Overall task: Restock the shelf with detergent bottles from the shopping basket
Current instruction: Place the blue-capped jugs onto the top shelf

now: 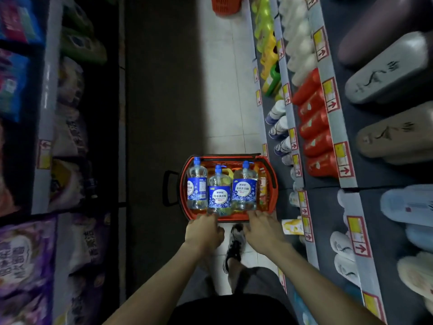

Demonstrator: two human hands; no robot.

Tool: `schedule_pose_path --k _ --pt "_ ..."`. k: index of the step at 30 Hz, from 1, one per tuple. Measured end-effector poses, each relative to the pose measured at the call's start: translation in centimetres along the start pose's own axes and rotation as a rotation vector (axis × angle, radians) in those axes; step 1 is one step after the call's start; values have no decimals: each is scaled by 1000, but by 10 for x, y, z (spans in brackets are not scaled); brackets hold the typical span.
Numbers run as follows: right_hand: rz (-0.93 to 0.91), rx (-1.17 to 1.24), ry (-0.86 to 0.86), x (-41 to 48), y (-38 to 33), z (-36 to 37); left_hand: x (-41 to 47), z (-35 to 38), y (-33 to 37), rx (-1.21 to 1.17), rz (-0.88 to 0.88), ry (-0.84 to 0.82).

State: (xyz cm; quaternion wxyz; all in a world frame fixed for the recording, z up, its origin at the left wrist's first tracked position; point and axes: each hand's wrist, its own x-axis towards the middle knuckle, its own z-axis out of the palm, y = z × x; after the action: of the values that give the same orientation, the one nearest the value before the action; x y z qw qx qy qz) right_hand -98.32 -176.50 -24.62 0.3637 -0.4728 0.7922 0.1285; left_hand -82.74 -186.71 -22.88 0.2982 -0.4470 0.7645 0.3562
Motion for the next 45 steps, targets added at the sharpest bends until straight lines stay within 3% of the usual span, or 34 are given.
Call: schedule_pose_path --k 8,17,26,35,39,45 --pt "154 4 -50 72 -8 15 91 -8 -32 64 52 -46" --pt "207 2 -86 152 45 36 179 15 -17 109 49 -124" --pt "293 356 -205 220 90 70 236 86 21 -272 -97 -123" --pt "558 1010 -301 262 102 124 262 127 42 -714 -393 -27" --pt "619 1100 -259 266 96 137 274 132 41 -788 -521 -46" --pt "652 1044 -184 273 88 149 283 136 37 -810 -547 -47"
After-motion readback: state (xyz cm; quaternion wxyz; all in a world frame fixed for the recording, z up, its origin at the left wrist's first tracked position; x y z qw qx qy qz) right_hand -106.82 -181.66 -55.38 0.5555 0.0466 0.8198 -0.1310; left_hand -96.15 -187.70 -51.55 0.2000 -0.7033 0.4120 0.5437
